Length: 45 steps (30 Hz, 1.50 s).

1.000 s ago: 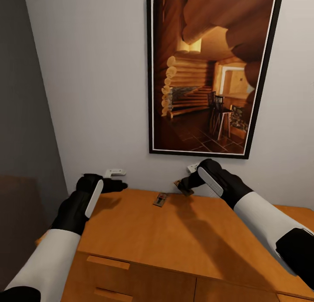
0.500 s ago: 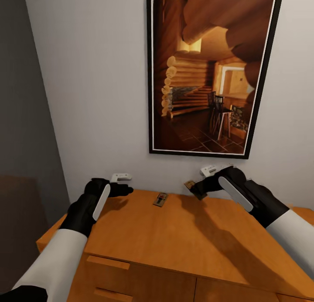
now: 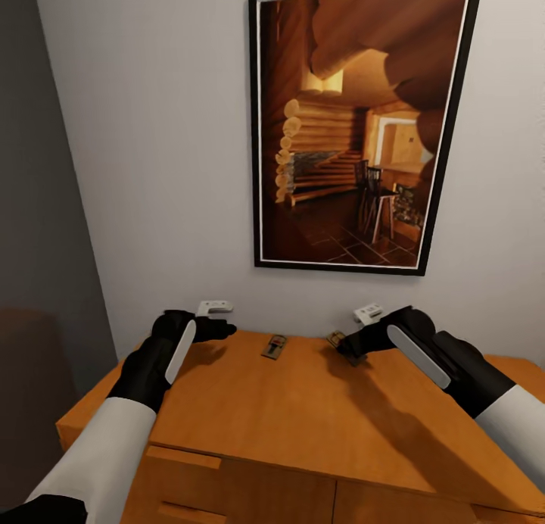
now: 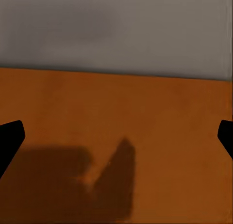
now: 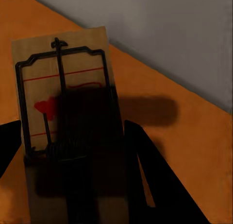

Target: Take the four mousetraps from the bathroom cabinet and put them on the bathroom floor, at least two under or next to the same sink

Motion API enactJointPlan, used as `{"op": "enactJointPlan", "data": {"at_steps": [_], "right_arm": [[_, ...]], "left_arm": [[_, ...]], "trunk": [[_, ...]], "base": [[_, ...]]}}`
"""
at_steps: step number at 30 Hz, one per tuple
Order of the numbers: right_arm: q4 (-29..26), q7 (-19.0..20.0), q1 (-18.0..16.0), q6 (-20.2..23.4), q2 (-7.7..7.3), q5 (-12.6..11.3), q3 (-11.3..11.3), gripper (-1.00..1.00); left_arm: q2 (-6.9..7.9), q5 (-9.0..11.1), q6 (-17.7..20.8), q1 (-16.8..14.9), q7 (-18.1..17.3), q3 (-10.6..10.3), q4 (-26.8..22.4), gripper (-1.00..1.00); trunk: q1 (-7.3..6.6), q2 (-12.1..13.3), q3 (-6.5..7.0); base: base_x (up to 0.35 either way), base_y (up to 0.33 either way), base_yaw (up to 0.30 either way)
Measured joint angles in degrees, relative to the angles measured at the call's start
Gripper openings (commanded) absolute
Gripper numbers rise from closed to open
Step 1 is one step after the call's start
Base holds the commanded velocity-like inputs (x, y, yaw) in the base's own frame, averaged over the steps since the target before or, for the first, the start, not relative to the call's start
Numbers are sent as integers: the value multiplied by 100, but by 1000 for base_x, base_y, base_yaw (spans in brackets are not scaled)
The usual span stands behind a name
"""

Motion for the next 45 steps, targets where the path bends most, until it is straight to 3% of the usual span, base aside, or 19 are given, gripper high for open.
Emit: {"op": "enactJointPlan", "data": {"at_steps": [14,22,30,45], "right_arm": [[71,96,95,-1,-118,7,-18,-100],[76,73,98,-1,-185,27,-56,-100],[79,58,98,-1,-192,36,-381,-100],[71,73,98,-1,-199,32,-468,-100]], "left_arm": [[-45,-1,-23,0,0,-459,-19,100],[-92,4,-136,0,0,-488,-1,100],[-108,3,-368,1,-11,-498,129,100],[-112,-43,-406,0,-7,-511,638,100]], "trunk": [[0,0,83],[0,0,93],[0,0,94],[0,0,94]], "base": [[0,0,-173],[0,0,-28],[0,0,-4],[0,0,-59]]}}
